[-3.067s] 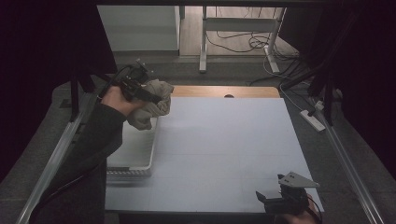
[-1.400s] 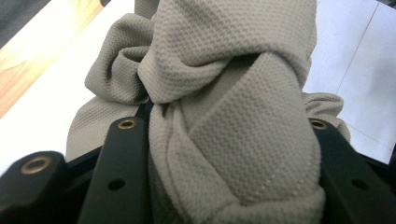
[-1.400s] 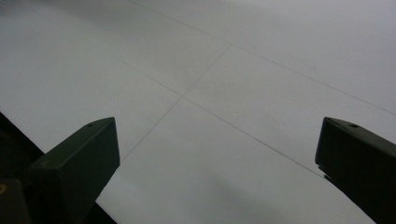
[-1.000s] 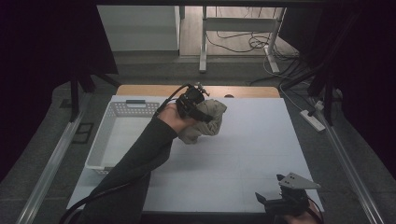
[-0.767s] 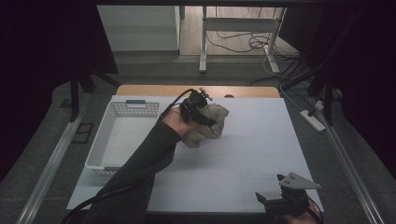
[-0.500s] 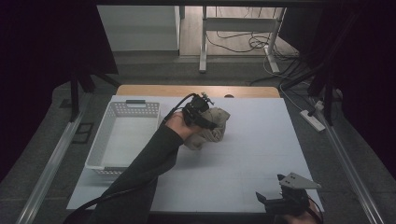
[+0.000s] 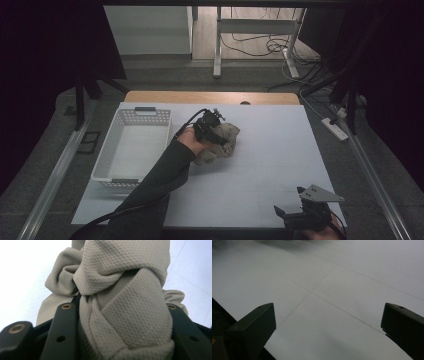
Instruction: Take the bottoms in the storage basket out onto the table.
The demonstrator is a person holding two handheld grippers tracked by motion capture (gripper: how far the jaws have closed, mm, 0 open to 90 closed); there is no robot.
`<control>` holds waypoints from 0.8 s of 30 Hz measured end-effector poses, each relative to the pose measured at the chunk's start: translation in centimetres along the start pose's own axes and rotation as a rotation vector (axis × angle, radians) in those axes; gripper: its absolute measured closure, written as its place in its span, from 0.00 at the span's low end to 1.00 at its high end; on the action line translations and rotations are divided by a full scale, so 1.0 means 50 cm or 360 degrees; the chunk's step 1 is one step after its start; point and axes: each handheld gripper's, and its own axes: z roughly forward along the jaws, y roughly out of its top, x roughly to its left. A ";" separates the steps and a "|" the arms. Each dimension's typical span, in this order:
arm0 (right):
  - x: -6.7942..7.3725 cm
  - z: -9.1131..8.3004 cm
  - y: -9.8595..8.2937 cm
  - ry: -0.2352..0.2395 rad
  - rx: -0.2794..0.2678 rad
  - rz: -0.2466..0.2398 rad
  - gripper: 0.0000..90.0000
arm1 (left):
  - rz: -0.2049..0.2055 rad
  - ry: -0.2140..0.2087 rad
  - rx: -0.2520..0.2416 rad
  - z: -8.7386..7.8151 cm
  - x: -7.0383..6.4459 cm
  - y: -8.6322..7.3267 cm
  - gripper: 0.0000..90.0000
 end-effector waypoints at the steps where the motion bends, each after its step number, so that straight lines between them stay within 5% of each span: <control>1: 0.000 0.000 0.000 0.0000 0.0000 0.0000 0.00 | -0.0001 0.0006 0.0000 0.004 0.003 -0.004 0.60; 12: 0.001 0.001 0.000 0.0003 0.0004 -0.0005 0.00 | 0.0001 0.0053 0.0088 0.051 0.019 -0.040 0.56; 24: 0.001 0.001 0.000 0.0004 0.0004 -0.0008 0.00 | -0.0043 0.0071 0.0059 0.073 0.025 -0.057 0.44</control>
